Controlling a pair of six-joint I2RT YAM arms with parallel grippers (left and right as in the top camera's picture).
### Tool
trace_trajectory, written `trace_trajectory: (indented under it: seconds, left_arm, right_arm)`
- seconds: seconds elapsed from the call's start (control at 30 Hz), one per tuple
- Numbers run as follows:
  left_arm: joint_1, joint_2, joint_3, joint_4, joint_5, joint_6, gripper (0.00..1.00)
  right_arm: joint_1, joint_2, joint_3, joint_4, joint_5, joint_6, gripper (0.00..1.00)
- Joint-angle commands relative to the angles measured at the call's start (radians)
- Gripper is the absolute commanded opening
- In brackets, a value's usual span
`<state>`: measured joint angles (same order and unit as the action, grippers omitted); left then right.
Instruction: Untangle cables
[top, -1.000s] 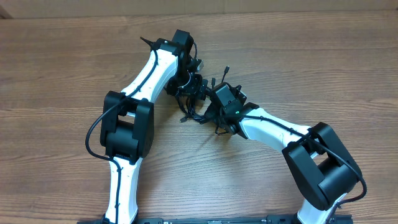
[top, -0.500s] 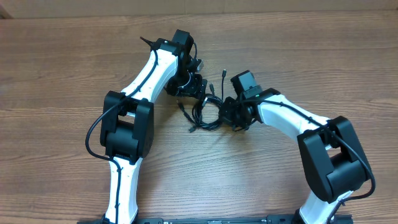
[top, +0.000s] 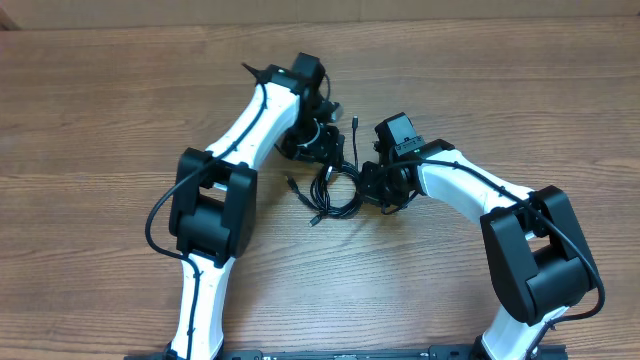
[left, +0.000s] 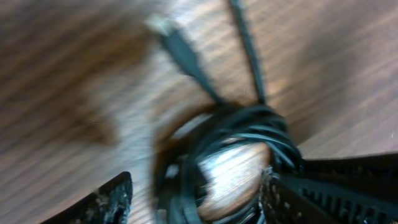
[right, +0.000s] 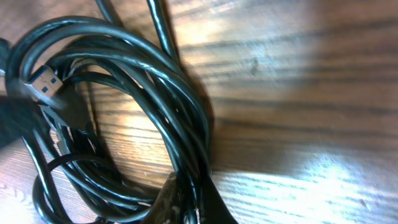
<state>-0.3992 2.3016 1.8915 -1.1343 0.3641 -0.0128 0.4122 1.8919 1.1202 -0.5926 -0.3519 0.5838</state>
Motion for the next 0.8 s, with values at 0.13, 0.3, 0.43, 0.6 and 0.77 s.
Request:
trace_trajectory:
  seconds: [0.13, 0.3, 0.43, 0.6, 0.77]
  left_arm:
    - [-0.08, -0.009, 0.019, 0.001, -0.14, 0.087, 0.53]
    - [-0.085, -0.009, 0.019, 0.006, -0.196, 0.054, 0.46]
    - [-0.076, -0.009, 0.019, 0.005, -0.196, 0.05, 0.43]
    - [-0.076, -0.009, 0.019, 0.005, -0.196, 0.05, 0.27]
    - [-0.075, -0.009, 0.019, 0.006, -0.196, 0.05, 0.38]
  right_arm:
    - [-0.001, 0.018, 0.023, 0.107, -0.008, -0.016, 0.04]
    - [-0.001, 0.018, 0.023, 0.158, -0.008, -0.016, 0.04]
    - [-0.001, 0.018, 0.023, 0.157, -0.01, -0.016, 0.1]
    - [-0.002, 0.018, 0.023, 0.167, -0.105, -0.016, 0.18]
    - [-0.002, 0.018, 0.023, 0.169, -0.193, -0.017, 0.19]
